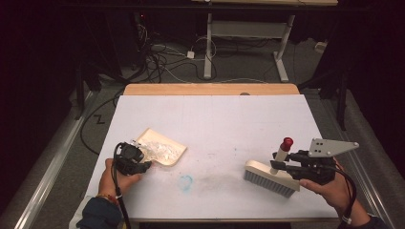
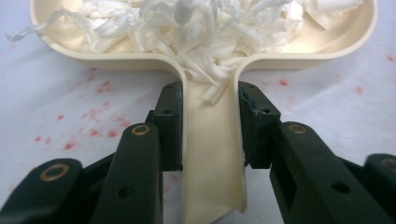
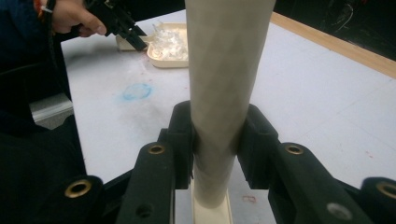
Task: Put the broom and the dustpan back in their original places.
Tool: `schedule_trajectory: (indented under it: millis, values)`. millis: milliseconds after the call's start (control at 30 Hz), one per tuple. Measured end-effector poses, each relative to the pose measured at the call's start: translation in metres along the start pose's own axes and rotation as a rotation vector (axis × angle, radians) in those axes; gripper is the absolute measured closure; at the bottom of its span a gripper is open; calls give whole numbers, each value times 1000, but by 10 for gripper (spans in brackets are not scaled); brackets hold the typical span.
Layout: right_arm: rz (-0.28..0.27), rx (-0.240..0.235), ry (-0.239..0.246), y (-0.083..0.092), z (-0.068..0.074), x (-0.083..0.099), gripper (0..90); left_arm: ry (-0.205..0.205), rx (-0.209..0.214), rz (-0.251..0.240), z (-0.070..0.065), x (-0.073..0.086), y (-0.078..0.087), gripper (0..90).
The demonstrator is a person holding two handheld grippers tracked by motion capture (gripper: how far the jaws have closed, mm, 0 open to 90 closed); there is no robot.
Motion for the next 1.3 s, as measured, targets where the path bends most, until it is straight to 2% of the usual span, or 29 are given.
schedule_trajectory:
  millis: [133, 267, 433, 567, 667, 967, 1133, 1200, 1300]
  values:
    - [-1, 8, -20, -3, -10, 0, 701, 29, -8, -10, 5, 1, -1, 633]
    - [-4, 42, -38, -7, -22, -1, 693, 44, -7, -10, 5, 1, -3, 631]
    - [4, 91, -60, -14, -39, -4, 666, 70, -6, -24, 2, 0, -4, 603]
    - [22, 121, -82, -23, -54, -5, 644, 72, 10, -26, -5, 1, -4, 548]
    - [37, 151, -107, -29, -67, -6, 628, 57, 31, -24, -14, 3, -2, 512]
    - [79, 231, -177, -56, -105, -4, 597, 21, 47, -33, -28, 9, 4, 467]
    - [109, 274, -209, -72, -122, 1, 579, -31, 49, -89, -33, 9, 9, 392]
    - [120, 296, -215, -77, -128, 2, 578, -62, 37, -130, -34, 9, 11, 355]
    - [126, 321, -223, -84, -137, 4, 576, -87, 6, -188, -34, 8, 14, 273]
Point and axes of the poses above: each handheld gripper's, and its own axes: y roughly backward along the jaws, x roughly out of its underside, z roughly to its left, the point moved 8 cm from there along -y, roughly forward along the jaws
